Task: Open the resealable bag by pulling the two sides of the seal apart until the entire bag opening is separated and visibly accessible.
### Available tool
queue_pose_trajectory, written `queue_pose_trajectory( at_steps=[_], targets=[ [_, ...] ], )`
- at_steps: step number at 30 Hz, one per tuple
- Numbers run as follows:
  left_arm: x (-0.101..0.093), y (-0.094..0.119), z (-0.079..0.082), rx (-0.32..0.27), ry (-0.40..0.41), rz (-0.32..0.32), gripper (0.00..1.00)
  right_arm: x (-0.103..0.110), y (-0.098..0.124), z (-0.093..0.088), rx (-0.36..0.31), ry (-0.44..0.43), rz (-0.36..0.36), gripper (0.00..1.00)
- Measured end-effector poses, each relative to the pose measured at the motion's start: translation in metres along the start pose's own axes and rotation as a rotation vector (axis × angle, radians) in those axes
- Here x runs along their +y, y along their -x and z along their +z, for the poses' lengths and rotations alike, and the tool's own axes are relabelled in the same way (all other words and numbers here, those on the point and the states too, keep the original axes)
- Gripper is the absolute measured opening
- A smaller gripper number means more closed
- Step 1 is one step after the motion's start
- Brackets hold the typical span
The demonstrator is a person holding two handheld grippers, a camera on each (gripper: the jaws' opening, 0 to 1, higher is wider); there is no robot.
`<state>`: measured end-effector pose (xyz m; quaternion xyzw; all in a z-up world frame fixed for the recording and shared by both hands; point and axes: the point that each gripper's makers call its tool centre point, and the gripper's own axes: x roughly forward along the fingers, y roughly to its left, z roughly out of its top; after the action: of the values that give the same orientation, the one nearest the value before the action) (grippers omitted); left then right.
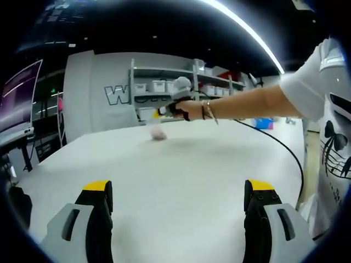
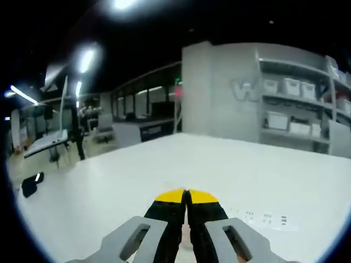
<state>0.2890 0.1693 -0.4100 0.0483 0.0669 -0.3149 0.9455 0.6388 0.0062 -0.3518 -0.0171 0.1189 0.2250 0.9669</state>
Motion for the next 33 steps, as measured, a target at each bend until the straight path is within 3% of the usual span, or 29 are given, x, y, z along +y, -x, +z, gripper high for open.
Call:
queue_pose_trajectory(
  at_steps=[9,16,25,33],
  targets=[
    [-0.004,0.002,0.001,-0.003,-0.004,-0.005,0.99,0.041,0.003,-0.041,0.062,0.004,0.083,0.0],
    [-0.005,0.007,0.004,-0.011,-0.008,0.003,0.99,0.062,0.011,-0.06,0.096,0.026,0.118,0.04],
    [-0.008,0.01,0.009,-0.021,-0.015,-0.001,0.99,0.078,0.026,-0.07,0.104,0.041,0.139,0.07],
    [-0.009,0.012,0.011,-0.024,-0.021,0.001,0.98,0.075,0.026,-0.068,0.105,0.057,0.135,0.08]
  ],
)
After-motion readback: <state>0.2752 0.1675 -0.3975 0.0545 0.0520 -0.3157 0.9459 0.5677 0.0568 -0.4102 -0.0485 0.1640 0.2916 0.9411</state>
